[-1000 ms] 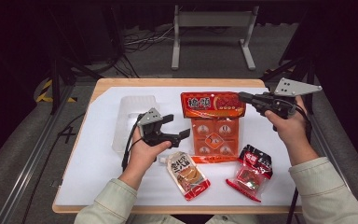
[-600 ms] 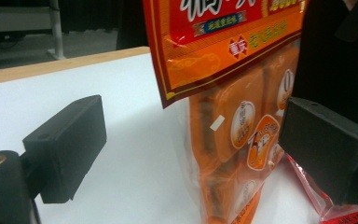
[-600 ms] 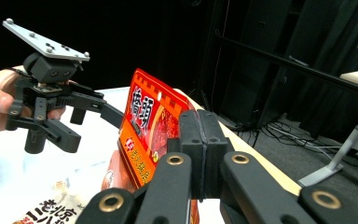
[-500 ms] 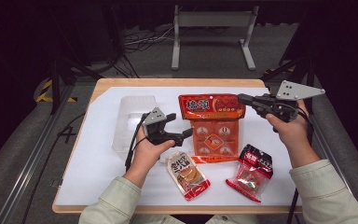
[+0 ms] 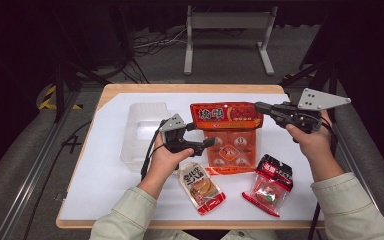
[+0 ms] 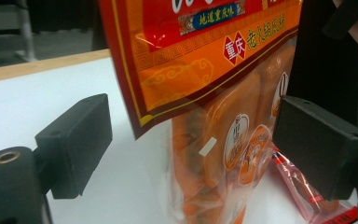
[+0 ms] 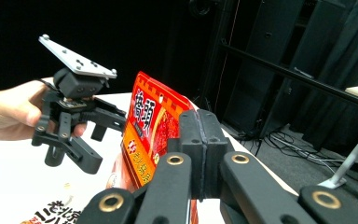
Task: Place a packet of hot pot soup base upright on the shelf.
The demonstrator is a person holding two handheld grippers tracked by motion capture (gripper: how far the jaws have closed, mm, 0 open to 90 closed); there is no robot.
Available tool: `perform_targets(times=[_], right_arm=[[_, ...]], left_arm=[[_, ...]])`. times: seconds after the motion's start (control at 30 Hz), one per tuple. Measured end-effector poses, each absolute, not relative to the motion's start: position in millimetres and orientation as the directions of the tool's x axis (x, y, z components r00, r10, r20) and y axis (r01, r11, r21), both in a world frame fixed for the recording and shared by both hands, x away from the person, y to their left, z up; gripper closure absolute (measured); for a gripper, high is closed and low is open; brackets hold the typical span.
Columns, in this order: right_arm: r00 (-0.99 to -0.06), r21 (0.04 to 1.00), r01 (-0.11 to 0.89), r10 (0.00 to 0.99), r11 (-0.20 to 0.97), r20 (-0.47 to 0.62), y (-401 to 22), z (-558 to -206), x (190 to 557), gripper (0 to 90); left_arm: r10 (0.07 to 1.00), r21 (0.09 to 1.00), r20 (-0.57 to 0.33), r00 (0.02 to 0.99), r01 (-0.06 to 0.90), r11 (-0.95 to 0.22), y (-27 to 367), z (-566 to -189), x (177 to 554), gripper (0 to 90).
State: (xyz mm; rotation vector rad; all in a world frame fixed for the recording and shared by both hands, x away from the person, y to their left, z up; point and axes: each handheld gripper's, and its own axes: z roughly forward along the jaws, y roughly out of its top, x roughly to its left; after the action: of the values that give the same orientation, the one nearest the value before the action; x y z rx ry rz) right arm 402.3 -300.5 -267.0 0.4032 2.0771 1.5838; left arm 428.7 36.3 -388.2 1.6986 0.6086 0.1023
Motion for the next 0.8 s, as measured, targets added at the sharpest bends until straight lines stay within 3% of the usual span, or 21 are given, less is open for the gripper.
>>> perform_targets(times=[0.2,0.57,0.8], right_arm=[[-0.838,0.958,-0.070,0.505,0.277,-0.207,-301,-266,400,90.0],[-0.836,0.966,-0.065,0.515,0.251,-0.190,-303,-265,400,90.0],[-0.832,0.968,-0.064,0.523,0.242,-0.186,-304,-266,400,90.0]], left_arm=[[0.382,0.934,-0.299,0.875,0.350,-0.072,31,-392,432,23.4],[0.292,0.939,-0.302,0.907,0.336,-0.072,25,-392,429,54.2],[0.265,0.943,-0.294,0.918,0.323,-0.076,24,-394,429,59.7]])
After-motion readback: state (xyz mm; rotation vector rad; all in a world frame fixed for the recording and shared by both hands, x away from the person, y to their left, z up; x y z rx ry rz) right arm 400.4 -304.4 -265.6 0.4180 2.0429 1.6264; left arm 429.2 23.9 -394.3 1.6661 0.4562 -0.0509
